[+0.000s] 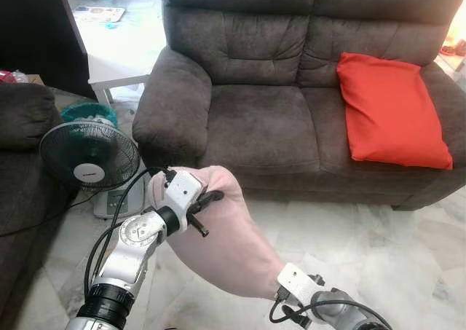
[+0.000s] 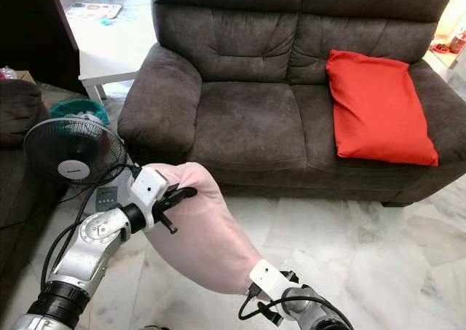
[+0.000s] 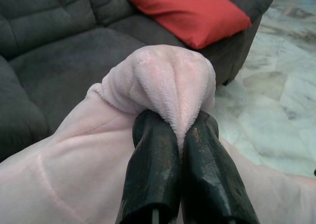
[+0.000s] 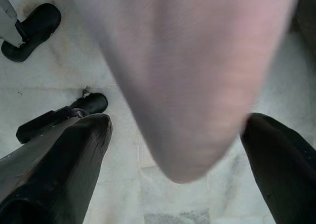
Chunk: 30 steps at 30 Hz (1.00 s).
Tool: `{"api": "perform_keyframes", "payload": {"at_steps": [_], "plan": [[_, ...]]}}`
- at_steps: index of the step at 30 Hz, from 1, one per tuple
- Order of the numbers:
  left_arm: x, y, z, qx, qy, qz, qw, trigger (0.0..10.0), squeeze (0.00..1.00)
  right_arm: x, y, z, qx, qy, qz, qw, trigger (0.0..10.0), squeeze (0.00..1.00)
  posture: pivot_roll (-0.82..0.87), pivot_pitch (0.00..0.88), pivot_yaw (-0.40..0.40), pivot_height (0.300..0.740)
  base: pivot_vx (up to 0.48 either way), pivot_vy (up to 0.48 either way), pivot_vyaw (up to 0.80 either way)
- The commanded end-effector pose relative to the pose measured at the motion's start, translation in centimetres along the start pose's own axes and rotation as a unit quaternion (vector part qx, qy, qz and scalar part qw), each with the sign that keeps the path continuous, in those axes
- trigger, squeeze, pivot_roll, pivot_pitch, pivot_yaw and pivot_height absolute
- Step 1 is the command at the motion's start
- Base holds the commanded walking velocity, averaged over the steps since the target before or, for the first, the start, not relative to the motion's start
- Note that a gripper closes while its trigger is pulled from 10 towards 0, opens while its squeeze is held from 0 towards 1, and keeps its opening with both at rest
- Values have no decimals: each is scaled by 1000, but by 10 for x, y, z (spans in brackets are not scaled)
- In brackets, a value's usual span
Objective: Move the pillow to the sofa from floor
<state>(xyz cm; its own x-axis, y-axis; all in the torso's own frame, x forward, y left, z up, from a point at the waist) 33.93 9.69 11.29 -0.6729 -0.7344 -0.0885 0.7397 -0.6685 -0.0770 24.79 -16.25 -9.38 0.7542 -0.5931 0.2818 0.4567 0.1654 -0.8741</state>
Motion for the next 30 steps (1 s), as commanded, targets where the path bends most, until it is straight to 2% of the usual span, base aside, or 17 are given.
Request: {"api": "perform_keyframes", "payload": {"at_steps": [1,11,12,13,14,15,30], "plan": [[-3,5,40,68,19,-3,997,10000,0,1,0,-1,-3,11,-1,1000,10000,0,125,52,-84,740,0,0,0],[-2,5,44,75,13,-7,997,10000,0,4,-1,-1,1,25,-15,1000,10000,0,125,51,-83,740,0,0,0],[-1,5,44,75,12,-7,997,10000,0,4,-1,0,3,28,-17,999,1843,0,125,51,-83,740,0,0,0],[-1,5,45,75,11,-7,997,10000,0,5,-1,0,5,32,-19,999,510,0,125,51,-83,740,0,0,0],[-1,5,45,75,11,-7,997,10000,0,5,-1,0,6,35,-20,999,510,0,127,51,-83,740,0,0,0],[-1,5,45,75,10,-7,997,10000,0,5,-1,1,9,43,-19,999,0,0,127,50,-83,740,0,0,0],[-4,5,47,78,5,-1,997,10000,0,5,-1,3,17,44,-13,999,0,0,132,48,-84,740,0,0,0]]}}
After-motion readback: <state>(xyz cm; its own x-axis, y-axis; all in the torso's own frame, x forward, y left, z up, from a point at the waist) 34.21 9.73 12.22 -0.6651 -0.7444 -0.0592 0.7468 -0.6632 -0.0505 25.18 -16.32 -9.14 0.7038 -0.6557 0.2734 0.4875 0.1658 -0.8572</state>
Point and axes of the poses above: a point about 5 cm out from each wrist's last joint towards the gripper, its own y axis pointing out of the wrist towards the gripper, its own z axis along the axis of the wrist's last joint, x = y × z, the point moved 4 cm from there along y, pointing out of the wrist towards the gripper, and after that the axes turned 6 degrees about -y, right-handed, at the moved point
